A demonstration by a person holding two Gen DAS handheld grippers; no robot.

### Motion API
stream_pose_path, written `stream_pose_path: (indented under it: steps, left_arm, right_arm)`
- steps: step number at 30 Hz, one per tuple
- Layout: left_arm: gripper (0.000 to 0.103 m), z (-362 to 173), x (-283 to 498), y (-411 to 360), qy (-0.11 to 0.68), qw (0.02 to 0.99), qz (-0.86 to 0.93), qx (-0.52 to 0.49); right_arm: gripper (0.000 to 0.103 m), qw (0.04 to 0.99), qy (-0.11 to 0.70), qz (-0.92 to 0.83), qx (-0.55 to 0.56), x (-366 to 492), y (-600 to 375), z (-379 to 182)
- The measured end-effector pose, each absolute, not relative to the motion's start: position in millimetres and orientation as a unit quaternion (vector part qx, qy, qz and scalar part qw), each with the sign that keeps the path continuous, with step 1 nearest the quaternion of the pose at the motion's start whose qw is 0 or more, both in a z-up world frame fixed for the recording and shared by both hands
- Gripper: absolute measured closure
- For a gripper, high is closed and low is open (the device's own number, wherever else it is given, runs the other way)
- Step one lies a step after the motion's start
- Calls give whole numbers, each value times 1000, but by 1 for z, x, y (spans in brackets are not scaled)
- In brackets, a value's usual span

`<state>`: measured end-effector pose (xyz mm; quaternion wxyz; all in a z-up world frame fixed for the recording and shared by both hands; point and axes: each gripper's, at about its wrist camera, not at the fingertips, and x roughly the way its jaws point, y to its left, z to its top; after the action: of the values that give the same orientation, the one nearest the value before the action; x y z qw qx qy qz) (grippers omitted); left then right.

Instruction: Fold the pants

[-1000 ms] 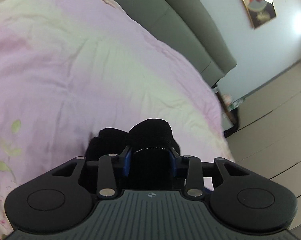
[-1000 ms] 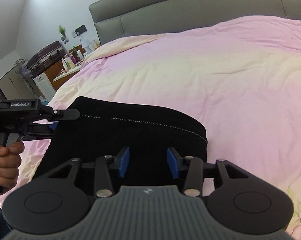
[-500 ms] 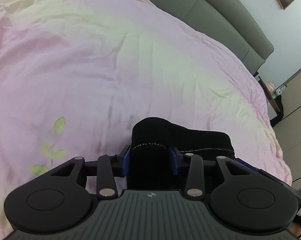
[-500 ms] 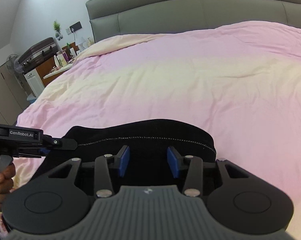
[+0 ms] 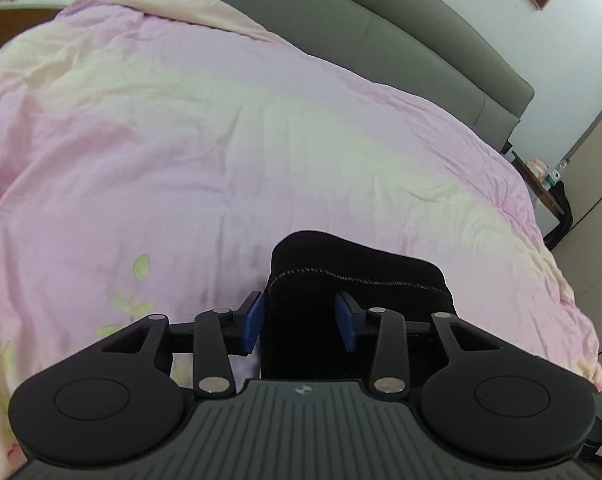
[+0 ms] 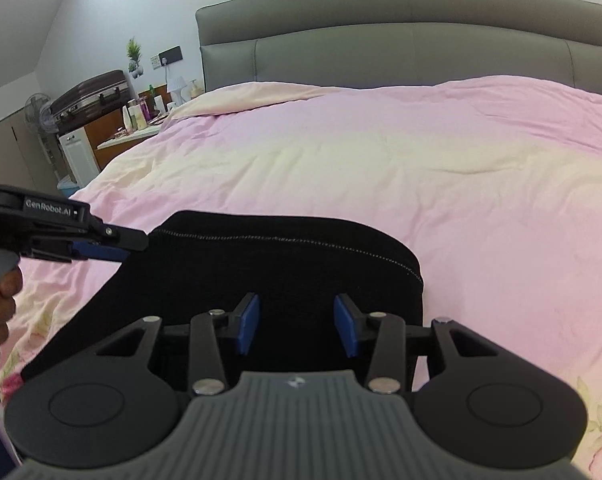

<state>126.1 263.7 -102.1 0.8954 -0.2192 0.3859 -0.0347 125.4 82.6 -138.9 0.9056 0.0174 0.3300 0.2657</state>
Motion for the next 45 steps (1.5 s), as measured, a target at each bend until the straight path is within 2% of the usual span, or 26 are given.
stream_pose_path:
  steps: [6,11,14,20,27,45]
  left_arm:
    - [59,-88,87,216,381,920,-40,-84]
    - [59,-102,83,198,423,904,-41,-35]
    - [58,-108,82,200,435,899,-35,-41]
    - [46,-128,86,203,453,890,-23,-46]
    - [34,-134,83,229,458,877,-32,-141]
    - [31,-127,74,213,448,889,-8,-99]
  right_arm:
    - [64,910,321,264,16,113,80,-135]
    - [64,914,325,243,21,104,72,-132]
    - [63,912,342,226,25,101,66,-137]
    - [58,912,356,203,14,90,73,-155]
    - [58,906,369,204,24,91,68,-151]
    - [59,890,406,200,55,73,47,-145]
